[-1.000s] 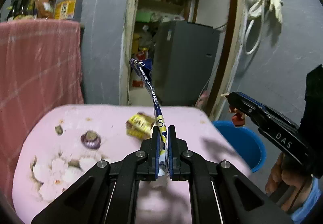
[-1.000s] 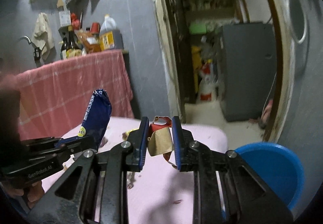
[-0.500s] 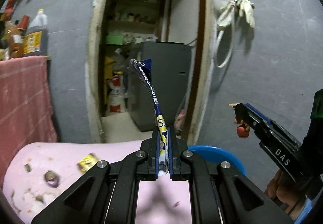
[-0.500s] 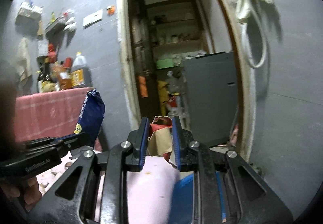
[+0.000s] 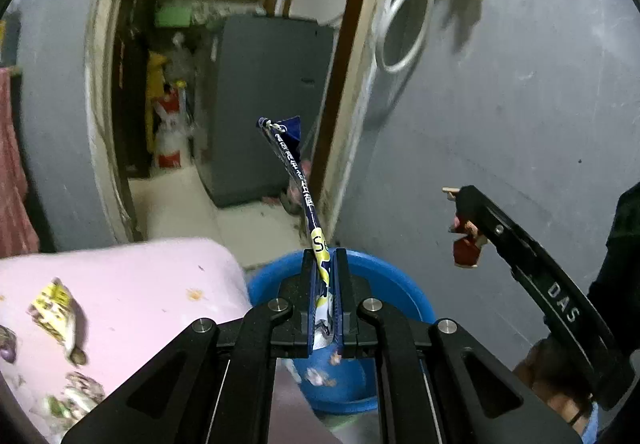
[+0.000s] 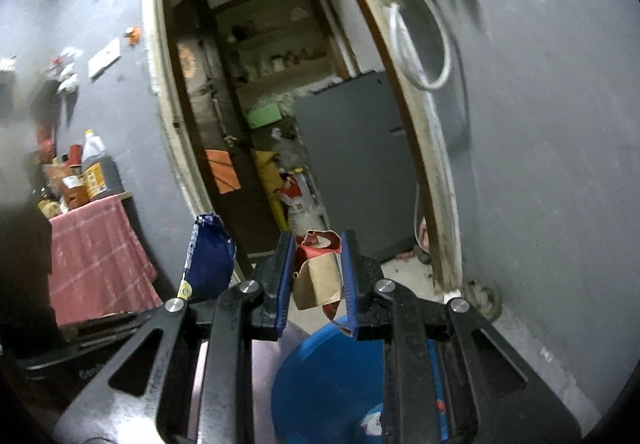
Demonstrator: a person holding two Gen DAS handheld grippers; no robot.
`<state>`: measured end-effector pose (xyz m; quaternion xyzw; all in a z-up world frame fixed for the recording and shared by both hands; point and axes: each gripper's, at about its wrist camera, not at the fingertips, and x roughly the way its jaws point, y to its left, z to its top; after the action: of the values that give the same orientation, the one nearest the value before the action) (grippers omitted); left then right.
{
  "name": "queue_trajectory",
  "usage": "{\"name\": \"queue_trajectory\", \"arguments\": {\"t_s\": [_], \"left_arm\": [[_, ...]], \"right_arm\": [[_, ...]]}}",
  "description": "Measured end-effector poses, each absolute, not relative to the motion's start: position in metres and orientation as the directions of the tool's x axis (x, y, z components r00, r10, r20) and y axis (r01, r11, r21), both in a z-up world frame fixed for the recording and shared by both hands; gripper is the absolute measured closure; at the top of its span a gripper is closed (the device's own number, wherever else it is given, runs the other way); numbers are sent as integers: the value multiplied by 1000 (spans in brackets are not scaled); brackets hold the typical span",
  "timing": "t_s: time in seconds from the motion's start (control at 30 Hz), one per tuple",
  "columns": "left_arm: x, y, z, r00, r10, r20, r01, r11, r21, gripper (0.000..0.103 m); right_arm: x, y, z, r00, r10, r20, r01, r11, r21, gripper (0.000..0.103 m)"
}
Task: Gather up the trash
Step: 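Carry the snack bag and tan paper in both grippers over the blue bucket, then open both grippers to drop the snack bag and tan paper into the bucket, then move both empty grippers back over the table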
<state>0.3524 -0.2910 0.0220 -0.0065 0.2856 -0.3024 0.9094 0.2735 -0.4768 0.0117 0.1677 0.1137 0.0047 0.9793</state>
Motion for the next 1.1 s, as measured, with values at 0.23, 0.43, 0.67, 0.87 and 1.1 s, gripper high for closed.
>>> {"name": "queue_trajectory", "arguments": {"t_s": [0.23, 0.43, 0.67, 0.87, 1.1], "left_arm": [[365, -306, -2, 584, -541, -605, 541, 815, -206, 97], [371, -312, -17, 546, -521, -657, 533, 820, -207, 95], [371, -301, -19, 548, -519, -656, 499, 832, -241, 71], [367, -288, -3, 587, -513, -626, 459, 848, -265, 62], [352, -255, 23, 697, -463, -548, 389, 886, -253, 48]], "right_arm": [[292, -495, -8, 945, 58, -321, 78, 915, 395, 79], [301, -498, -16, 926, 68, -371, 97, 907, 410, 77], [299, -498, -15, 928, 65, -367, 101, 904, 416, 65], [297, -495, -10, 936, 58, -347, 95, 908, 408, 57], [290, -481, 5, 956, 51, -290, 60, 930, 364, 39]]}}
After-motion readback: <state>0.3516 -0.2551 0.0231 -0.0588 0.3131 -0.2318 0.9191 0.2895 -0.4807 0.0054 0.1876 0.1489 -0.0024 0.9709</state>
